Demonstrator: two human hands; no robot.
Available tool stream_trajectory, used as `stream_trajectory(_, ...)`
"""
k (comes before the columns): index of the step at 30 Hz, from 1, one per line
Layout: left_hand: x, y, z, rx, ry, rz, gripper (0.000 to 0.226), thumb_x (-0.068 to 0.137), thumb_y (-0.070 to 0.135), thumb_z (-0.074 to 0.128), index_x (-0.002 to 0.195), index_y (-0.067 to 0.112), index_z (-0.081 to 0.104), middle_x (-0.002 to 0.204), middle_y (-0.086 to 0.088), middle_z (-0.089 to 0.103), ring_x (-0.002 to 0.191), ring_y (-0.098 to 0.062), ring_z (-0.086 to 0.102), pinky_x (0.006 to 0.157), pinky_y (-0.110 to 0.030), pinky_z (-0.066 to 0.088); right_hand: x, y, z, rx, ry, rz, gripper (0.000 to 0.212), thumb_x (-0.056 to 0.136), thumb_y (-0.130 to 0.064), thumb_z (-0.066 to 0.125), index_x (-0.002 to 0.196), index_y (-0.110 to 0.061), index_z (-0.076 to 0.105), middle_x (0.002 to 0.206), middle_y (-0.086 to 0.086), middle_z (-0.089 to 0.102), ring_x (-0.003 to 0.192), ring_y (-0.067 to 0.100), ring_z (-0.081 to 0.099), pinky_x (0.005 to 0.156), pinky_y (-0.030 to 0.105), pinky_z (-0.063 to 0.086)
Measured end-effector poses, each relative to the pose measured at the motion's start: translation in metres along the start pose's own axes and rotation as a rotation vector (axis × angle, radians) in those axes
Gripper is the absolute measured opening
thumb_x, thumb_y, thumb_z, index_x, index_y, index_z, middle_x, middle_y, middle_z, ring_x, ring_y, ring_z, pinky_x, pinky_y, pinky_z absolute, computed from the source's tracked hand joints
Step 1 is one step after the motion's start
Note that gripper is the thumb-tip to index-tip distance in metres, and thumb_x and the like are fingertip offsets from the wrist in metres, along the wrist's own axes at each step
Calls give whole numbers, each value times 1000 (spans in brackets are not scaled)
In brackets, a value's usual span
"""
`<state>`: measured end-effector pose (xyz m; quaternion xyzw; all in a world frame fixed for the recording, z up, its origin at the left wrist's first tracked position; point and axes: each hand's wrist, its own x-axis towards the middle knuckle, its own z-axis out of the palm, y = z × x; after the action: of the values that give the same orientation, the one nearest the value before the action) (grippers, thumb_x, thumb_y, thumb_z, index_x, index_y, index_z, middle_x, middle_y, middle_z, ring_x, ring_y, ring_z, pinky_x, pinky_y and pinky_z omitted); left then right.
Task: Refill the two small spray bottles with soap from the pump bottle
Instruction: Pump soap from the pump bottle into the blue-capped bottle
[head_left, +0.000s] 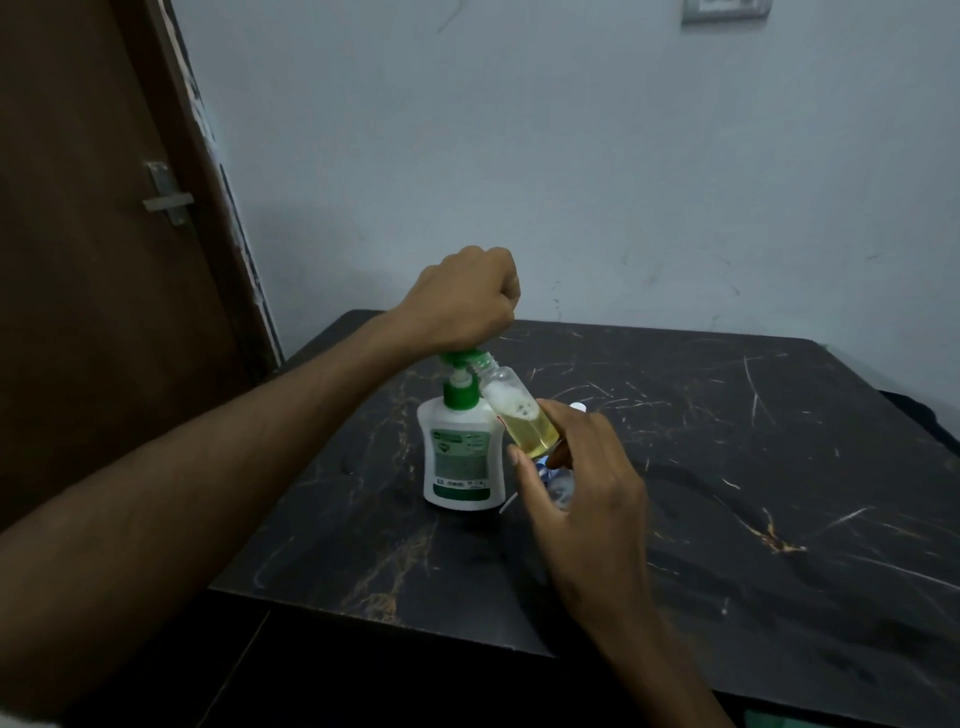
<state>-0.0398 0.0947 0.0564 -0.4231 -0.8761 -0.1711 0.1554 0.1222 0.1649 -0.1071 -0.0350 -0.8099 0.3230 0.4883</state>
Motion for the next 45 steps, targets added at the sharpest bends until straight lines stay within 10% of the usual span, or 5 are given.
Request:
stream_trajectory(11,7,-13,9,-32,111,-244,17,75,7,56,75,13,72,70,-2,71,72,-26,71,75,-46,62,-5,4,6,-39,28,-46,42,92,-30,77,129,-16,64,115,-2,65,99,13,64,80,32,58)
stream_trajectory(22,4,-15,19,108,235,-127,22,76,4,52,60,16,44,59,0,48,54,-20,46,55,-32,39,-7,3,6,-41,41,-17,48,96,-37,68,137,-12,63,117,-1,67,101,13,64,84,29,56)
stream_trajectory(30,0,-13,16,177,366,-74,11,77,4,51,68,10,54,64,-9,58,58,-24,49,61,-45,55,-9,2,4,-19,30,16,52,96,-40,64,143,-18,60,115,-4,67,93,12,63,82,17,50)
stream_trajectory(37,-8,-6,11,317,426,23,30,78,0,49,61,17,30,56,1,29,50,-13,22,49,-27,19,-10,-1,3,0,78,-6,53,96,-35,65,147,-20,57,118,-4,67,98,12,64,84,20,52)
stream_trajectory(45,-7,-9,13,336,438,36,31,79,0,51,60,15,33,54,0,30,49,-15,23,50,-26,22,-9,-1,3,19,41,-16,58,97,-30,71,151,-18,55,113,-1,63,95,8,60,84,13,46)
